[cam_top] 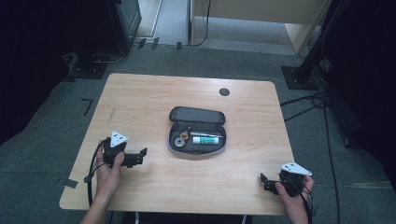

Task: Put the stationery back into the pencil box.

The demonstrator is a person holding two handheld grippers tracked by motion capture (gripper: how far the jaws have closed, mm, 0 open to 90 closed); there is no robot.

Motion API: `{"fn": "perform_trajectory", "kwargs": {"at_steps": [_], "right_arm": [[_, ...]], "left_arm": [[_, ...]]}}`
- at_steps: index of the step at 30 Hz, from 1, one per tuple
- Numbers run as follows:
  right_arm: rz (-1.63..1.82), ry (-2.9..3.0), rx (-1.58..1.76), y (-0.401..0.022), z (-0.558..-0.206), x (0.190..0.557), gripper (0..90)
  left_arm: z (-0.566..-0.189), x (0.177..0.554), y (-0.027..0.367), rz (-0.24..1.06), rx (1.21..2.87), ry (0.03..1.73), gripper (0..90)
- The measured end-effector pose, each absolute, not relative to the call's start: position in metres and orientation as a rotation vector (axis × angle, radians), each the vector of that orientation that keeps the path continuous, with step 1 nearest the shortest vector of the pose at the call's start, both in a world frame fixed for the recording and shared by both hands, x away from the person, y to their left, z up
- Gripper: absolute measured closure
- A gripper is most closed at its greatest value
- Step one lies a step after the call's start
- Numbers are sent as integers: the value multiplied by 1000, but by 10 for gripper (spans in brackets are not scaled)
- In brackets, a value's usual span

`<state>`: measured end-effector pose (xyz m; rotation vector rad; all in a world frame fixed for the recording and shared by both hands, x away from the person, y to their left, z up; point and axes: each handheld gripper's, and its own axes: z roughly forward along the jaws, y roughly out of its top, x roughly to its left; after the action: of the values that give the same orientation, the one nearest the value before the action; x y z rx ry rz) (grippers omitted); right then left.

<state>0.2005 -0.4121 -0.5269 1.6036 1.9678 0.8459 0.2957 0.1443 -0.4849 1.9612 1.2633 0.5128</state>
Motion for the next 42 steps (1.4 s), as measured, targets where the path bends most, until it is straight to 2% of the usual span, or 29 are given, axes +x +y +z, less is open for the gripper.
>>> {"fn": "perform_trajectory", "kwargs": {"at_steps": [23, 42], "right_arm": [[846, 1968, 1603, -412, -527, 200, 0], [845, 1968, 1603, -412, -527, 200, 0]], "left_arm": [[-516, 263, 200, 562, 1960, 1420, 0], [-519, 251, 204, 591, 1998, 1466, 0]]}}
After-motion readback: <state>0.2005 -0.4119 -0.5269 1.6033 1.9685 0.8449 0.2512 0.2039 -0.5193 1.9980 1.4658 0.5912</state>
